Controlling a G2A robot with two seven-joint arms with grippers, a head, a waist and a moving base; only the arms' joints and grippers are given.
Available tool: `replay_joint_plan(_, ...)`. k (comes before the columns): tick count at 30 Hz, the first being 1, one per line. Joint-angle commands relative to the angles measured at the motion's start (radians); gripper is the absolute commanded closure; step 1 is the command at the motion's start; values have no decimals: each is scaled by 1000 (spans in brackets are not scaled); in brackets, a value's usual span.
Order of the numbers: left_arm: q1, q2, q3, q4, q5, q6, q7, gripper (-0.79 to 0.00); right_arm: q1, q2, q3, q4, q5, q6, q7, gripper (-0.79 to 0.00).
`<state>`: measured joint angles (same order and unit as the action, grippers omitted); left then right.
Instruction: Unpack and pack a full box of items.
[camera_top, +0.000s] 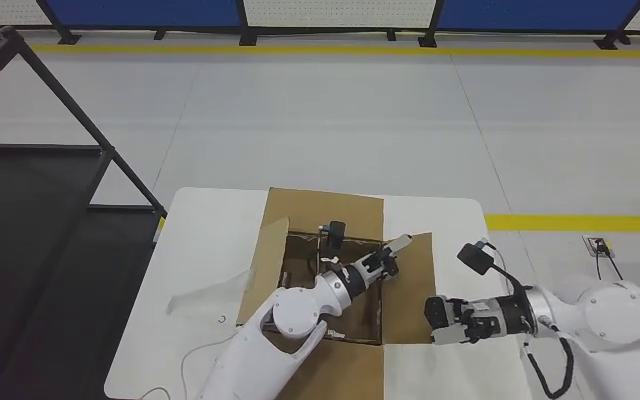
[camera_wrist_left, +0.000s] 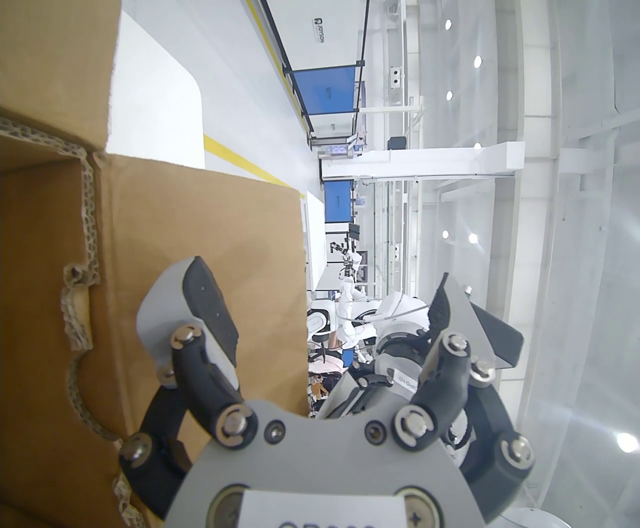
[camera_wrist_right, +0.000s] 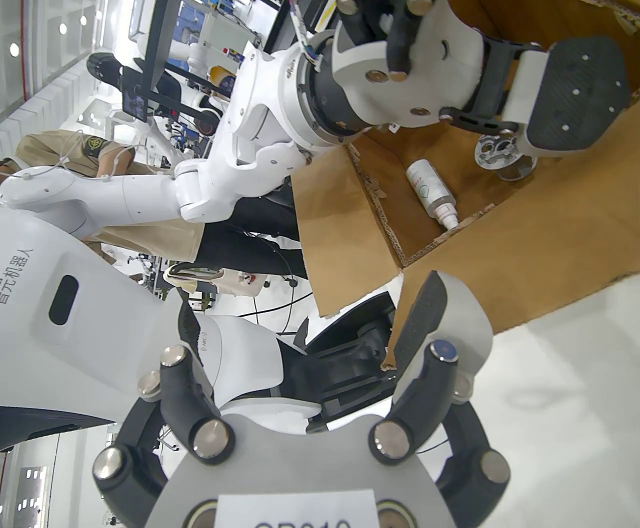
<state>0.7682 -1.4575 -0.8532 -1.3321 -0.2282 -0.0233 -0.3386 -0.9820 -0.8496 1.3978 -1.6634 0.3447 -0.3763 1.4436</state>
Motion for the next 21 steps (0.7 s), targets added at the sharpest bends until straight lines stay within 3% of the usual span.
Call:
replay_joint_plan(1, 0, 1, -15, -6, 3, 0, 1, -785, 8, 1, 1, 16, -8, 1, -4, -785)
replay_joint_plan(11, 43, 27, -148, -139, 67, -8, 0, -785, 66, 1, -41, 107, -49, 45, -37, -785)
replay_joint_plan(21, 186, 72, -351, -381, 152, 18, -28, -785, 146, -16, -127, 222, -90, 83, -132, -785)
